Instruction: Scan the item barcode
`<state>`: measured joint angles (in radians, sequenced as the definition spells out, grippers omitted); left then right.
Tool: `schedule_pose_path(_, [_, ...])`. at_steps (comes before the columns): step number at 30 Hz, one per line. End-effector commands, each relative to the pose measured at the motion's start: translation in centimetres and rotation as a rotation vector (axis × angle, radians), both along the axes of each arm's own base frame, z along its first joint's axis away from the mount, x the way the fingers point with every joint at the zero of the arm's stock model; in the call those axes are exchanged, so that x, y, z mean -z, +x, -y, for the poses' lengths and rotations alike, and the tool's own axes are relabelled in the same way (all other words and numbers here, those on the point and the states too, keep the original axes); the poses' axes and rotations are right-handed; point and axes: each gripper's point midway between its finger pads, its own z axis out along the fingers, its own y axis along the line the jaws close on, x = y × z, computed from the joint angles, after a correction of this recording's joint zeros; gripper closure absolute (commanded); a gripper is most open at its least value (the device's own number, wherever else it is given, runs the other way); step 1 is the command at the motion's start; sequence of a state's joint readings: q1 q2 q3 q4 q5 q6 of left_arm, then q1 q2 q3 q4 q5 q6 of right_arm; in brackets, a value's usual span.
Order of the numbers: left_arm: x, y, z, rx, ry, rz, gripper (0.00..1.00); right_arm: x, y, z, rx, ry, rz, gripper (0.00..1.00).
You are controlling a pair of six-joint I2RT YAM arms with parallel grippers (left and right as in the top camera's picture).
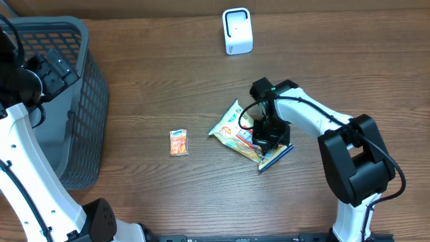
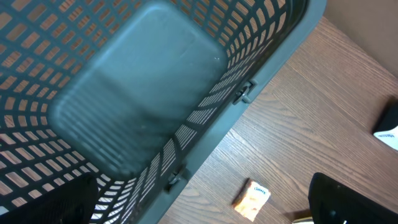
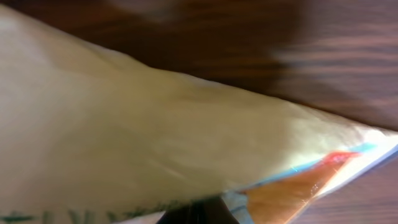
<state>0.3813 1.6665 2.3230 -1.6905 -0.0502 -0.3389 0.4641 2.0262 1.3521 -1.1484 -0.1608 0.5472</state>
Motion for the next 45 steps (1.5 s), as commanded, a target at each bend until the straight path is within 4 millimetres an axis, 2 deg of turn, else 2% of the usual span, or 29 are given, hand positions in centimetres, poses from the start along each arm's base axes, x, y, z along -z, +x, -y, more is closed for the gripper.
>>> schedule_pose_path(1, [0.1,0.0,-0.1,0.009,0.013,-0.008,0.00,-1.4,1.6,2.5,0.022,-0.102,0.037,0.96])
schedule_pose_path(5, [0.1,0.0,-0.1,0.009,0.013,-0.008,0.00,-4.9,3.6,1.9,0.014,-0.072,0.068,0.96])
schedule_pose_path(6, [0.1,0.0,-0.1,0.009,0.013,-0.008,0.00,-6.1,4.3,0.8,-0.026,-0.010,0.086,0.96])
schedule_pose_path(7, [0.1,0.0,-0.1,0.009,0.013,-0.008,0.00,-7.1,4.8,-1.4,-0.068,0.101,0.103,0.96])
schedule_pose_path(8, [0.1,0.0,-0.1,0.009,0.013,-0.008,0.00,-7.2,5.0,-2.3,-0.081,0.149,0.112,0.96])
schedule_pose_path(13, [0.1,0.0,-0.1,0.009,0.013,-0.008,0.00,-5.7,5.6,-4.0,-0.078,0.188,0.157,0.94])
schedule_pose_path(19, [0.1,0.0,-0.1,0.009,0.013,-0.008,0.00,-1.1,5.6,-6.8,-0.038,0.243,0.243,0.87])
schedule_pose_path(20, [0.1,0.0,-0.1,0.009,0.013,-0.008,0.00,-0.4,5.7,-7.0,-0.042,0.248,0.263,0.88])
schedule_pose_path(21, [0.1,0.0,-0.1,0.009,0.013,-0.008,0.00,-0.1,5.7,-7.0,-0.042,0.251,0.268,0.93])
schedule_pose_path(22, [0.1,0.0,-0.1,0.009,0.013,-0.008,0.00,-0.2,5.8,-6.7,-0.040,0.240,0.266,0.96])
schedule_pose_path(24, [0.1,0.0,-0.1,0.009,0.013,-0.008,0.00,-1.5,6.3,-5.7,-0.022,0.201,0.253,0.96])
schedule_pose_path(28, [0.1,0.0,-0.1,0.009,0.013,-0.008,0.00,-7.0,7.1,-3.0,-0.046,0.156,0.212,0.96])
schedule_pose_path(29, [0.1,0.0,-0.1,0.009,0.013,-0.008,0.00,-8.4,6.6,-2.2,-0.070,0.144,0.182,0.94])
schedule_pose_path(30, [0.1,0.0,-0.1,0.009,0.013,-0.008,0.00,-8.9,6.2,-1.9,-0.083,0.137,0.163,0.93])
schedule_pose_path(33, [0.1,0.0,-0.1,0.009,0.013,-0.008,0.00,-9.3,3.3,0.1,-0.107,0.050,0.046,0.93])
schedule_pose_path(37, [0.1,0.0,-0.1,0.009,0.013,-0.008,0.00,-7.0,-0.7,0.8,-0.138,-0.004,-0.089,0.88])
schedule_pose_path(41, [0.1,0.0,-0.1,0.009,0.013,-0.008,0.00,-4.3,-2.4,0.0,-0.177,-0.003,-0.107,0.75])
schedule_pose_path(43, [0.1,0.0,-0.1,0.009,0.013,-0.008,0.00,-2.8,-3.1,-0.2,-0.193,-0.002,-0.104,0.73])
schedule_pose_path(45, [0.1,0.0,-0.1,0.009,0.013,-0.008,0.00,-1.2,-2.9,-0.5,-0.200,0.012,-0.071,0.71])
